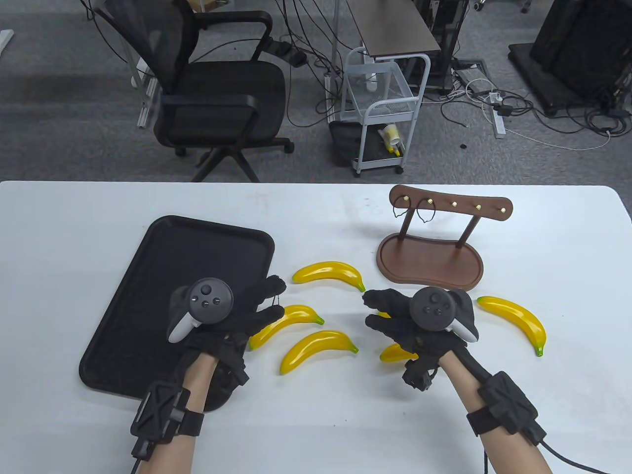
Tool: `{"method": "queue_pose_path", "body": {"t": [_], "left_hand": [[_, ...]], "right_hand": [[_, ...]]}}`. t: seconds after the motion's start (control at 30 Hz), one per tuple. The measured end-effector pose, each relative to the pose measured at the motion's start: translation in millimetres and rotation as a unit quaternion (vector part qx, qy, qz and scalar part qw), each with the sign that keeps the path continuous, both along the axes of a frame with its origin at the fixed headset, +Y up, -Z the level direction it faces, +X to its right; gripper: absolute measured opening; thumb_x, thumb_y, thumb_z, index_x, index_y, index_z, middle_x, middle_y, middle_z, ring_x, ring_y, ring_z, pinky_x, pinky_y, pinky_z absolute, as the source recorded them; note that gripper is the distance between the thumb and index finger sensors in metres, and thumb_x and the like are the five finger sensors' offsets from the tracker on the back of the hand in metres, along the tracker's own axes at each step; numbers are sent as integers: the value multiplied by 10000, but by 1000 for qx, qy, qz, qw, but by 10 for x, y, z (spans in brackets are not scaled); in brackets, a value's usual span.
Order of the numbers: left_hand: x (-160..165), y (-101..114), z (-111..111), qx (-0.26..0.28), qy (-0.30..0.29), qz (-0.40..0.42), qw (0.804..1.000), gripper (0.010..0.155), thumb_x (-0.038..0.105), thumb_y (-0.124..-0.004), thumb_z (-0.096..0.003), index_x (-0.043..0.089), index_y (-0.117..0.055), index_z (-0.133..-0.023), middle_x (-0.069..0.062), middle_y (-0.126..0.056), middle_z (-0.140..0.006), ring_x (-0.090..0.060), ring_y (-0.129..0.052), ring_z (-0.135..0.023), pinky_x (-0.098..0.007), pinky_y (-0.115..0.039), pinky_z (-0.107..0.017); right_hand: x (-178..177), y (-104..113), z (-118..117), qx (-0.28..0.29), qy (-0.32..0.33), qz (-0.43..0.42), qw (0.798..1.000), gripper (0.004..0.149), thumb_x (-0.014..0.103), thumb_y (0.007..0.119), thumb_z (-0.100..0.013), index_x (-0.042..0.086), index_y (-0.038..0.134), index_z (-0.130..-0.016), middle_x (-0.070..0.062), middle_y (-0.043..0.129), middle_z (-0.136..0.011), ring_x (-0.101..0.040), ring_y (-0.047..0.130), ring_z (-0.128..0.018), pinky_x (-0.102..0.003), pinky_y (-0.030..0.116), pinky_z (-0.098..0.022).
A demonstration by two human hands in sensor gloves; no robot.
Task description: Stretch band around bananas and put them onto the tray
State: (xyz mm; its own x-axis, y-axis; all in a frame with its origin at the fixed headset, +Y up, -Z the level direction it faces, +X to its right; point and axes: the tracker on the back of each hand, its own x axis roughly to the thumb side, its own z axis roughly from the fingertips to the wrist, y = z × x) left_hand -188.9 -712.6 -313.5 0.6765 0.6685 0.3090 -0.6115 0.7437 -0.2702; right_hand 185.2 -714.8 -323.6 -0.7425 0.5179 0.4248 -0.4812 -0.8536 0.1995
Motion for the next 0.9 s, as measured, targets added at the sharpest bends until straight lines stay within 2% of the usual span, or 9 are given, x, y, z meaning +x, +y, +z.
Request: {"method": "queue_pose_path", "body": {"t": [0.23, 0.4, 0.7, 0.9], "left_hand": [[27, -46, 6, 15, 11, -53, 998, 679, 598, -680, -485, 315, -544, -1088, 71, -669, -1168, -229, -726, -1102, -462, -538, -872], [11, -89, -4, 12, 15, -56, 998, 686, 596, -689, -484, 312, -540, -1091, 71, -670, -1167, -223, -729, -1098, -457, -540, -872], [-23, -101, -12, 8, 19, -37, 999, 685, 594, -688, -489, 314, -530, -1094, 70, -657, -1174, -220, -730, -1098, -454, -540, -874], [-3, -107, -9, 8, 16, -44, 999, 679, 593, -687, -492, 314, -534, -1092, 72, -662, -1171, -221, -729, -1099, -455, -540, -873]], "right_hand": [[303, -110, 84, 44, -16, 67, 997, 623, 433, 775, -521, 153, 619, -1055, -130, 723, -1044, -405, 787, -889, -565, 707, -604], [457, -314, 150, 56, -4, 123, 991, 679, 463, 790, -493, 161, 590, -1068, -126, 696, -1062, -395, 778, -902, -548, 717, -608], [566, -660, 240, 45, 18, 193, 980, 751, 505, 808, -457, 158, 567, -1077, -131, 674, -1076, -394, 758, -922, -537, 723, -611], [596, -744, 254, 52, 18, 237, 970, 761, 491, 830, -443, 165, 561, -1075, -122, 675, -1072, -376, 771, -912, -525, 729, -610]]}}
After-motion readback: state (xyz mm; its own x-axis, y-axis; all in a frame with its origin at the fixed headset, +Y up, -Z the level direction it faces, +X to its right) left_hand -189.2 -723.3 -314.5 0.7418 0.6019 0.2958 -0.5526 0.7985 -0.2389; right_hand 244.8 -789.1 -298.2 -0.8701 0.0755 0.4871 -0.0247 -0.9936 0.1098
